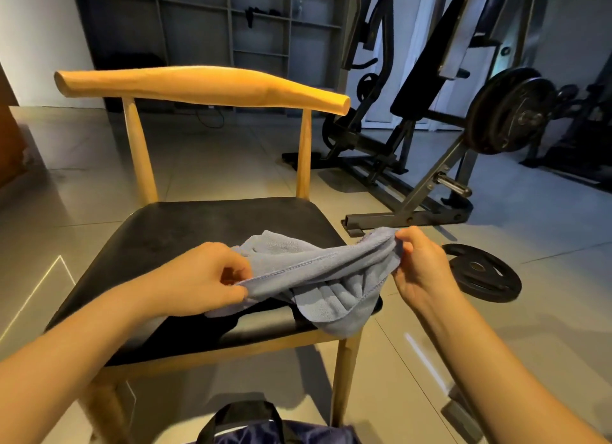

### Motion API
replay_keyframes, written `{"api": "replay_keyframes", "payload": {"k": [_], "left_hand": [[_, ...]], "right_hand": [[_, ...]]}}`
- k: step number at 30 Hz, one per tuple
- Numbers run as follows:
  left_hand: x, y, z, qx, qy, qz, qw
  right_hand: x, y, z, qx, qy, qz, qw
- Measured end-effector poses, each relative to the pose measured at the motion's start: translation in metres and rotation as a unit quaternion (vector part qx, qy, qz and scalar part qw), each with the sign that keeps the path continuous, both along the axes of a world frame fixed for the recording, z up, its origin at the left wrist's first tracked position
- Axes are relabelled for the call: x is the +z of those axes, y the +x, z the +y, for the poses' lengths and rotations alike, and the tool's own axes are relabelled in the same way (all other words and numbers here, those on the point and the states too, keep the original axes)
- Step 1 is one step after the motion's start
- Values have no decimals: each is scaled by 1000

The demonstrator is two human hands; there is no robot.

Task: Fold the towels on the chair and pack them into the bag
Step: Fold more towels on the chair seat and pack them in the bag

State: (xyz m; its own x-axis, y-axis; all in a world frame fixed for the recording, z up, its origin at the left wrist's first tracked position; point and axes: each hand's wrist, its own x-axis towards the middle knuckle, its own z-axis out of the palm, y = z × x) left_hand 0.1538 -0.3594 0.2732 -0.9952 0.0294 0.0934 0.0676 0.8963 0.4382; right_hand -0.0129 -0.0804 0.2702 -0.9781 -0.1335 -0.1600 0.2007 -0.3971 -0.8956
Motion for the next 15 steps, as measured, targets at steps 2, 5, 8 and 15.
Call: {"api": "replay_keyframes", "payload": {"k": [2,5,8,15], "left_hand": [[9,4,-12,-6,31,-38,999],[24,6,-21,4,108,-28,994],[34,-1,-14,48,247,98,963],[26,-61,55,-62,227,110,966]], "right_hand": [[-5,0,4,-2,-14,-43,999],[-8,4,10,1,-17,-73,997],[-6,12,16,-3,12,-68,998],[-13,32,23,57,168,88,980]]}}
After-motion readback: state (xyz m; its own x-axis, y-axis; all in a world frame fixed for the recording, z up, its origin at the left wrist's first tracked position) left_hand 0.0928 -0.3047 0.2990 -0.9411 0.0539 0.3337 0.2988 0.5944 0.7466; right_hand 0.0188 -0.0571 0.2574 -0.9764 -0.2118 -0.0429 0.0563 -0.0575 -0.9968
